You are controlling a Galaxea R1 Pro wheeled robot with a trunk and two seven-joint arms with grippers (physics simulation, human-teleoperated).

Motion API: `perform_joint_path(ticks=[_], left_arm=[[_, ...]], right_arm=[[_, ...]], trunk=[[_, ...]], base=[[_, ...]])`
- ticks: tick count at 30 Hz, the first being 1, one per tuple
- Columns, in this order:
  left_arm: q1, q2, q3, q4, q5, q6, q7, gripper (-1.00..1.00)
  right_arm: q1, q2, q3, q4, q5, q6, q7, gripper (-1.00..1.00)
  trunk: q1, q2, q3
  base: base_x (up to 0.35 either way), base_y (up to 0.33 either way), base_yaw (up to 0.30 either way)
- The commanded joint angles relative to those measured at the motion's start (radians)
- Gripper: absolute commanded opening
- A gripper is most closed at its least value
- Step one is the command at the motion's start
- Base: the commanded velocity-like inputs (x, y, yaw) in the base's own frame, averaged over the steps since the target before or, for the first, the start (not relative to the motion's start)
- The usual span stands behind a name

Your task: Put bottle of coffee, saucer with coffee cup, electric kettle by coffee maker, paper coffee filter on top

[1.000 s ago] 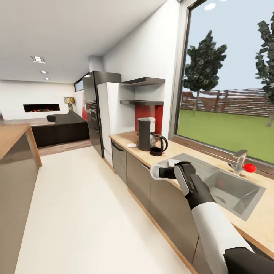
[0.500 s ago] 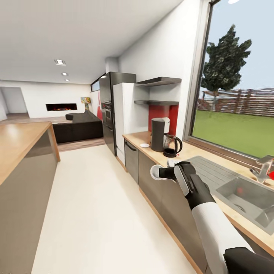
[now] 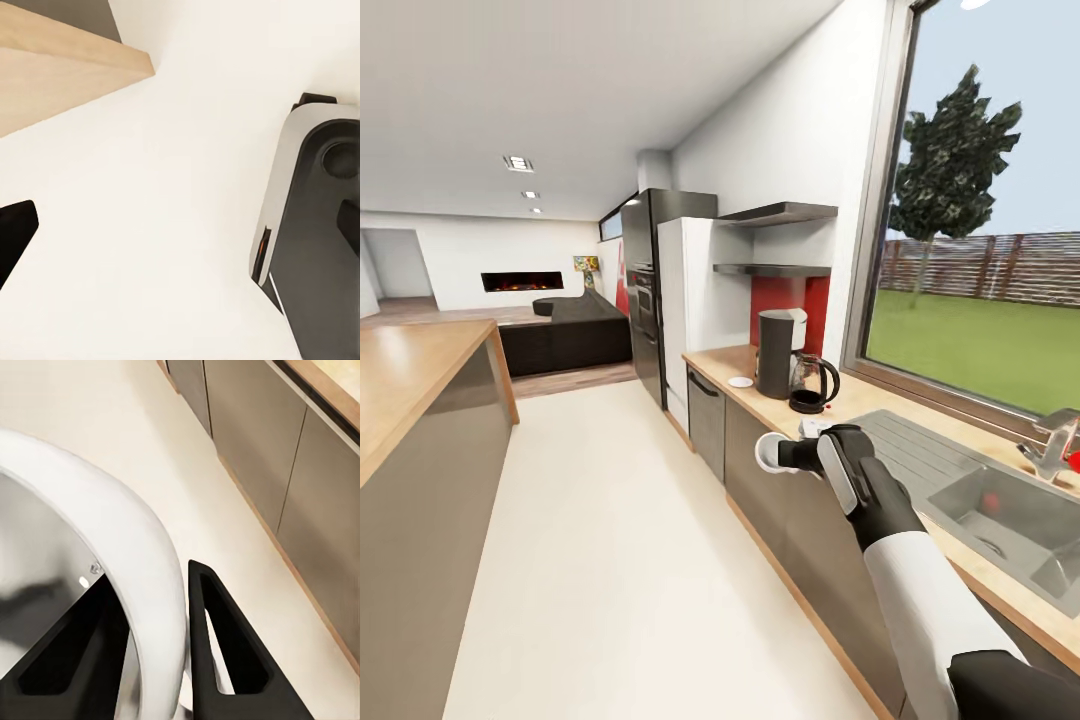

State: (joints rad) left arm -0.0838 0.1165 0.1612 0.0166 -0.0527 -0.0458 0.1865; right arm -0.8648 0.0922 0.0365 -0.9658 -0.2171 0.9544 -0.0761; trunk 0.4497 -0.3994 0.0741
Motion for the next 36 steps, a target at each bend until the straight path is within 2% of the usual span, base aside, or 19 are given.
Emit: perform_joint_path(ticks=[1,14,16,19,22,26,36], left_arm=[[-0.001,0.000,0.008,0.002,-0.006,-0.005,0.002,1.00],[-0.001,0.000,0.008,0.002,-0.006,-0.006,0.002,1.00],[-0.001,-0.002,0.007,0.001,-0.006,-0.034,0.002,1.00],[-0.001,-0.016,0.002,0.001,-0.009,-0.142,0.001,1.00],[-0.001,-0.024,-0.003,-0.004,-0.011,-0.198,0.001,1.00],[-0.002,-0.027,-0.002,-0.036,-0.010,-0.215,0.001,1.00],[-0.002,-0.042,-0.002,-0.047,-0.012,-0.222,0.001,1.00]], right_arm=[[0.000,0.000,0.001,-0.001,-0.010,0.003,-0.007,-1.00],[0.000,0.000,0.001,0.000,-0.010,0.003,-0.007,-1.00],[0.000,0.000,0.000,0.000,-0.010,0.003,-0.007,-1.00],[0.000,0.000,0.001,-0.001,-0.010,0.003,-0.007,-1.00],[0.000,0.000,0.002,-0.001,-0.010,0.003,-0.007,-1.00],[0.000,0.000,0.002,0.000,-0.010,0.003,-0.007,-1.00],[0.000,0.000,0.002,0.001,-0.010,0.003,-0.007,-1.00]], trunk=[[0.000,-0.001,0.000],[0.000,-0.001,0.000],[0.000,-0.001,0.000],[0.000,-0.001,0.000],[0.000,-0.001,0.000],[0.000,-0.001,0.000],[0.000,-0.001,0.000]], base=[[0.000,0.000,0.000],[0.000,0.000,0.000],[0.000,0.000,0.000],[0.000,0.000,0.045],[0.000,0.000,0.202],[0.000,0.000,0.261],[-0.006,-0.028,0.276]])
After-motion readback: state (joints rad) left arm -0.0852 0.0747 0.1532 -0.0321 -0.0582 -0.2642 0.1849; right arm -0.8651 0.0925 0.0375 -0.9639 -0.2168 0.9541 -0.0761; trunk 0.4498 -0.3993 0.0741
